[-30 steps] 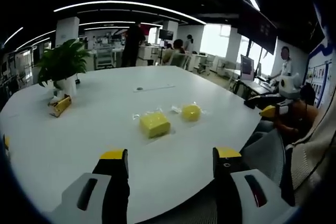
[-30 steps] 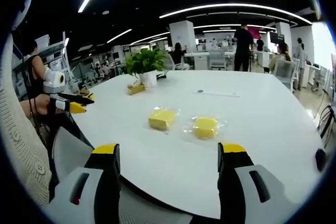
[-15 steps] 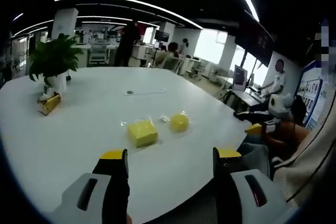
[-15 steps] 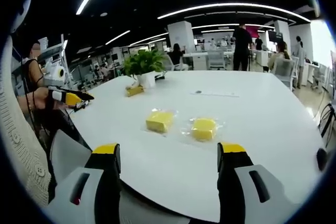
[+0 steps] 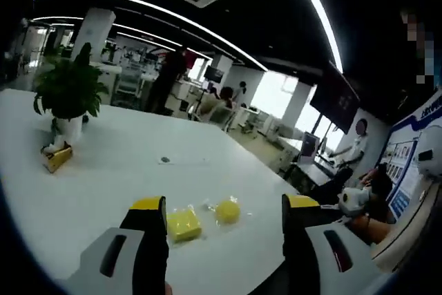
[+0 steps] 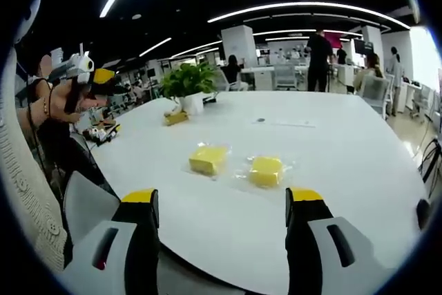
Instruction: Compare the silicone blocks by pressing each to a similar depth, holding the contact briefly, and releasing to observe deformation and rebound differences across the visible hardness samples.
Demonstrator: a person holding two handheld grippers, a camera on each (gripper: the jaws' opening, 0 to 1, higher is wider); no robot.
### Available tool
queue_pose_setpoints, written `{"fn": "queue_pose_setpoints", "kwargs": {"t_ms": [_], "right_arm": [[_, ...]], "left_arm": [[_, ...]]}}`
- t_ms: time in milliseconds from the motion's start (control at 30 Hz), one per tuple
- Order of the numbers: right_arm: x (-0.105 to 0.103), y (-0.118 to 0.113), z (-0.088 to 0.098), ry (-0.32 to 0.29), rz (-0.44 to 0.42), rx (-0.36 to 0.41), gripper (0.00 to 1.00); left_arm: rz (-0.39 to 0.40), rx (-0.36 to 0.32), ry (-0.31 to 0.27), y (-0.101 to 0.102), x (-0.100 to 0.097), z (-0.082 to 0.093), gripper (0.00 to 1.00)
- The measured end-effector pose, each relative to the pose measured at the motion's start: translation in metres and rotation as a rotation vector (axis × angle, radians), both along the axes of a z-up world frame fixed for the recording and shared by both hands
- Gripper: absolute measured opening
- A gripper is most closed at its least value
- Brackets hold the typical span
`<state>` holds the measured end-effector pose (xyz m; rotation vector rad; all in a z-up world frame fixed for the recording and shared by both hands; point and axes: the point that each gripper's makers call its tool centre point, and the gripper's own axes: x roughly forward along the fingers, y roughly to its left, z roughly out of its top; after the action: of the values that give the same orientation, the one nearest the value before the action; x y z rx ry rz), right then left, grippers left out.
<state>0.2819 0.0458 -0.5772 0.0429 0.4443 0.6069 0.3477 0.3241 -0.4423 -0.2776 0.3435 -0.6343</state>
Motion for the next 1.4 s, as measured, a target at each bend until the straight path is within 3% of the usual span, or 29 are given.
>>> {"fn": "queue_pose_setpoints", "kwargs": {"t_ms": [133, 300, 367, 433, 467, 533, 567, 633, 700, 867, 1067, 1400], "right_arm": [[0.001, 0.002, -0.003, 0.005, 0.003, -0.007, 0.69], [0.002, 0.001, -0.007, 0.021, -0.007, -0.003, 0.69], [0.002, 0.000, -0.008, 0.029, -0.005, -0.009, 0.69], [0.003, -0.002, -0.010, 0.033, -0.008, -0.017, 0.69], [0.005, -0.004, -0.010, 0.038, -0.014, -0.016, 0.69], [0.007, -0.006, -0.011, 0.043, -0.020, -0.016, 0.69], [0.007, -0.007, -0.011, 0.047, -0.021, -0.019, 0.69], [0.009, -0.008, -0.013, 0.051, -0.023, -0.022, 0.69], [0.011, -0.008, -0.015, 0.061, -0.022, -0.023, 0.69], [0.017, -0.008, -0.020, 0.078, -0.020, -0.028, 0.69], [0.020, -0.008, -0.027, 0.106, -0.024, -0.036, 0.69], [0.021, -0.021, -0.035, 0.151, -0.049, -0.059, 0.69]], "left_arm": [[-0.041, 0.063, -0.029, -0.005, 0.017, 0.005, 0.68], [-0.069, 0.096, -0.010, -0.009, 0.042, -0.013, 0.69], [-0.073, 0.081, 0.011, -0.010, 0.054, -0.023, 0.69], [-0.052, 0.072, 0.073, -0.007, 0.065, -0.041, 0.69], [-0.060, 0.058, 0.062, -0.009, 0.073, -0.045, 0.69], [-0.038, 0.012, 0.122, -0.009, 0.079, -0.056, 0.69], [-0.045, -0.010, 0.122, -0.011, 0.086, -0.062, 0.69], [-0.026, -0.022, 0.170, -0.010, 0.095, -0.078, 0.69], [-0.033, -0.020, 0.178, -0.011, 0.104, -0.091, 0.69], [-0.021, -0.049, 0.250, -0.013, 0.117, -0.123, 0.69], [0.003, -0.159, 0.334, -0.015, 0.131, -0.159, 0.68], [0.023, -0.225, 0.407, -0.017, 0.150, -0.215, 0.65]]}}
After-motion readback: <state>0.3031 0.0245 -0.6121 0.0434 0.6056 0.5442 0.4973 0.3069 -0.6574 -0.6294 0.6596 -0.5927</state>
